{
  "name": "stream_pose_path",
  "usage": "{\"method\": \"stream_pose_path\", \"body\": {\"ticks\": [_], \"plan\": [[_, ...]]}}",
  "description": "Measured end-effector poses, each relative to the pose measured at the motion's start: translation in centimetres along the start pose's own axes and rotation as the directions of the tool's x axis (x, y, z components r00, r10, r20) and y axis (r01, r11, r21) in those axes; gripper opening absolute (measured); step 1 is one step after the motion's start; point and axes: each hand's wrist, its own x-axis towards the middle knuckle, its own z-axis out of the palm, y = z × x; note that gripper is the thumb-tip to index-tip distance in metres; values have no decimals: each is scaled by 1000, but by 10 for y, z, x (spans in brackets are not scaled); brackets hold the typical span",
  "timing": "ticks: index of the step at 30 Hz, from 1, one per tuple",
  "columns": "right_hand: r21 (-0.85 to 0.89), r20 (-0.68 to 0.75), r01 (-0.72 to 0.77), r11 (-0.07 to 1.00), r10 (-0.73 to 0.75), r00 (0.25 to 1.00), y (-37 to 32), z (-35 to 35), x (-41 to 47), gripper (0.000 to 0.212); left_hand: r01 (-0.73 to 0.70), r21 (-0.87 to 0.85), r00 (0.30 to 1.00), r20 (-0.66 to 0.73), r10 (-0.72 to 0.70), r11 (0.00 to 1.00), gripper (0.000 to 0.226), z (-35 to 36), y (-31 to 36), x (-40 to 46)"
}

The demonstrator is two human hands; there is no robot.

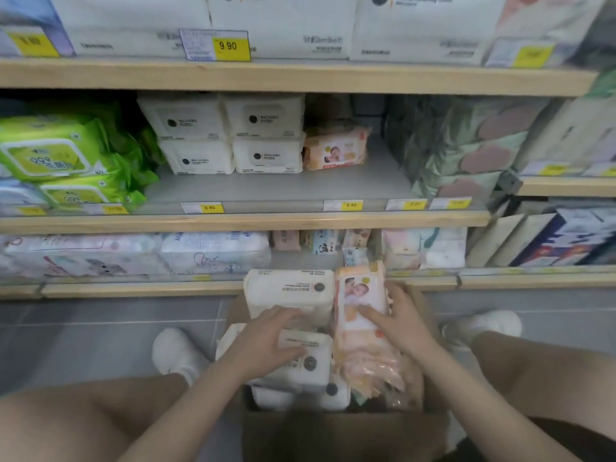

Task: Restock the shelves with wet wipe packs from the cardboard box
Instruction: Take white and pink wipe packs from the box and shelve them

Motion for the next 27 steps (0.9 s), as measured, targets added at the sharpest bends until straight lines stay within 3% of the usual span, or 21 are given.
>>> {"method": "stream_pose_path", "body": {"ticks": [3, 6, 9, 15, 21, 27], "plan": [[169, 23, -109, 980, 107, 994, 0, 11, 6, 68, -2, 71, 998, 62, -3, 997, 72, 5, -5, -3], [244, 80, -218, 945, 204, 976, -1, 15, 15, 82, -29, 171, 989, 150, 3, 985, 84, 4, -9, -7], [282, 116, -268, 921, 245, 963, -4, 13, 21, 81, -82, 394, 976, 220, -8, 915, 108, 6, -19, -7], [372, 126, -302, 878, 274, 953, 0, 11, 27, 93, -113, 506, 977, 211, 4, 855, 92, 2, -10, -6], [261, 100, -144, 955, 121, 988, -22, -35, 31, 90, -125, 555, 985, 170, 35, 822, 95, -49, 2, -6], [145, 7, 83, 986, -85, 996, -54, -71, 50, 92, -25, 558, 999, -17, 42, 829, 102, -123, 9, 10]]}}
